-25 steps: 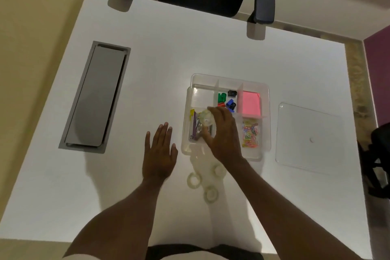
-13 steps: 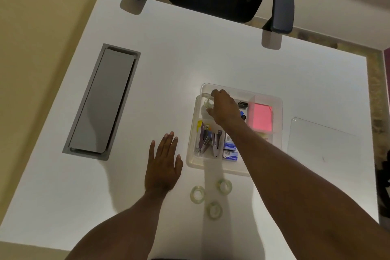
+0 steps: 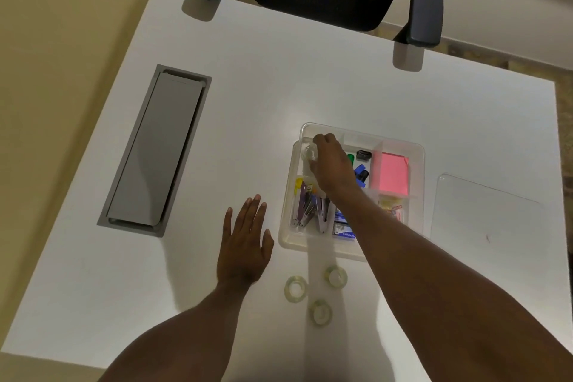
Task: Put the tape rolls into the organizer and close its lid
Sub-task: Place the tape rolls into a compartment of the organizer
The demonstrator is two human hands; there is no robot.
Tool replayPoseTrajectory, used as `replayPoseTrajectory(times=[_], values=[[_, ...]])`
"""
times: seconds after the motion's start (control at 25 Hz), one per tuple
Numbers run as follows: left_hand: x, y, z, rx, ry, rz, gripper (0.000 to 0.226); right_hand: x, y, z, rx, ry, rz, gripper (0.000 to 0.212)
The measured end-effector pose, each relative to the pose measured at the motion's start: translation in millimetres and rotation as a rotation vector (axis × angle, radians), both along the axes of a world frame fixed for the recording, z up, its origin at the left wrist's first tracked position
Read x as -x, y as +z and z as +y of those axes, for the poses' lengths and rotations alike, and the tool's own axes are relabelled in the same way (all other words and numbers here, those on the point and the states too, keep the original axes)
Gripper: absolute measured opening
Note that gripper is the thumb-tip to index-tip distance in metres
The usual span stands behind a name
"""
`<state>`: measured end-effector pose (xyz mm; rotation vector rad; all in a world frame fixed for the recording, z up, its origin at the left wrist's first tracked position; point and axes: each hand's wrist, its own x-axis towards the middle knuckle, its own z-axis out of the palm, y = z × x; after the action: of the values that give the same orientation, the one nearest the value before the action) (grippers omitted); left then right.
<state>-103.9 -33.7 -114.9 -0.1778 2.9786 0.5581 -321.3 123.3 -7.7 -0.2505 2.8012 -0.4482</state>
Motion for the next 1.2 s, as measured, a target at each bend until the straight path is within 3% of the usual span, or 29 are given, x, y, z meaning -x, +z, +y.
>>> replayPoseTrajectory(times=[0.24,0.6,0.68,0.92,1.2], values=[[-2,-2,-1,0.020,-0.014,0.017,0.064,-38,18,1,0.098,-0.036,0.270,0.022],[0,6,0,0.020,-0.016,0.024,0.063,-179,5,27,0.379,-0.082,0.196,0.017],[0,7,1,0.022,-0.011,0.023,0.063,-215,-5,35,0.347,-0.061,0.120,0.020],[-2,8,2,0.013,-0.013,0.045,0.063,-274,-32,59,0.111,-0.015,-0.052,0.066],[0,8,1,0.010,-0.008,0.055,0.064,-281,-39,56,0.063,0.080,-0.029,0.060]])
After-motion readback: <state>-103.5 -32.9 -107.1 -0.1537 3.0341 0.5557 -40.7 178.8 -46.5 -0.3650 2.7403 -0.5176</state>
